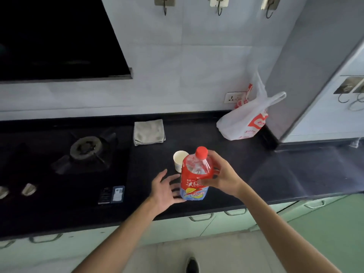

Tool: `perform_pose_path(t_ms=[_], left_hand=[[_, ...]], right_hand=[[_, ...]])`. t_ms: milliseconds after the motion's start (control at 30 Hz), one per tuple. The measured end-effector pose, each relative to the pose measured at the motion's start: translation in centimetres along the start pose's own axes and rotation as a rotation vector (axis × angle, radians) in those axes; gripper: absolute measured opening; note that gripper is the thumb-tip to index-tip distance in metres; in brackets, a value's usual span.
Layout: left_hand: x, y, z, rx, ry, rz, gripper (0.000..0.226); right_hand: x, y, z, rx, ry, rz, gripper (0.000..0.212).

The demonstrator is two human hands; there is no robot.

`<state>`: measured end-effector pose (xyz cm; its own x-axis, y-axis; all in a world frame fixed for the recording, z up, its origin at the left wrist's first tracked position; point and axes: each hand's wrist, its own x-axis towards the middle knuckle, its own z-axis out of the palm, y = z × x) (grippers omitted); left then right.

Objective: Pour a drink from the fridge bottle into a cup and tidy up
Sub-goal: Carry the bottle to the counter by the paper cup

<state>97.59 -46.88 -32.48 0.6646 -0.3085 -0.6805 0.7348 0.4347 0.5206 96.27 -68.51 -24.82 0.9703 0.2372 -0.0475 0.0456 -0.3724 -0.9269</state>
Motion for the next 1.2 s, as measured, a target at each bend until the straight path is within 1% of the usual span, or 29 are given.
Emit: perform_pose_path(t_ms=[167, 333, 467, 533, 700, 900, 1200], left_hand=[[0.7, -1.0, -0.6, -0.042, 0.085, 0.002, 0.059], [1.0, -2.0, -1.3, -0.077, 0.155, 0.003, 0.052], [1.1, -3.1, -2.7, -0.147, 0.213, 0.002, 0.043], [1.1, -3.3, -3.1, -0.171, 0.240, 0.005, 0.040], [0.3, -2.9, -3.5, -0.205, 0.278, 0.059, 0.039], [0.0, -2.2, -3.9, -0.149, 0.301, 0.070, 0.037], [0.3, -1.1, -4.2, -0.034, 0.291, 0.062, 0.034]], right_hand=[[0.7, 2.2, 0.1, 0.015, -0.080, 0.015, 0.071], [0.9, 3.4, 0.7, 0.046, -0.106, -0.002, 0.071], [1.1, 4.0, 2.0, 0.039, -0.118, -0.056, 0.079], [1.4, 3.9, 2.7, 0.020, -0.136, -0.083, 0.078], [2.1, 4.5, 3.5, 0.034, -0.153, -0.065, 0.081], [3.0, 4.3, 4.9, 0.016, -0.187, -0.057, 0.081], [3.3, 5.2, 6.2, -0.001, -0.147, -0.024, 0.076]])
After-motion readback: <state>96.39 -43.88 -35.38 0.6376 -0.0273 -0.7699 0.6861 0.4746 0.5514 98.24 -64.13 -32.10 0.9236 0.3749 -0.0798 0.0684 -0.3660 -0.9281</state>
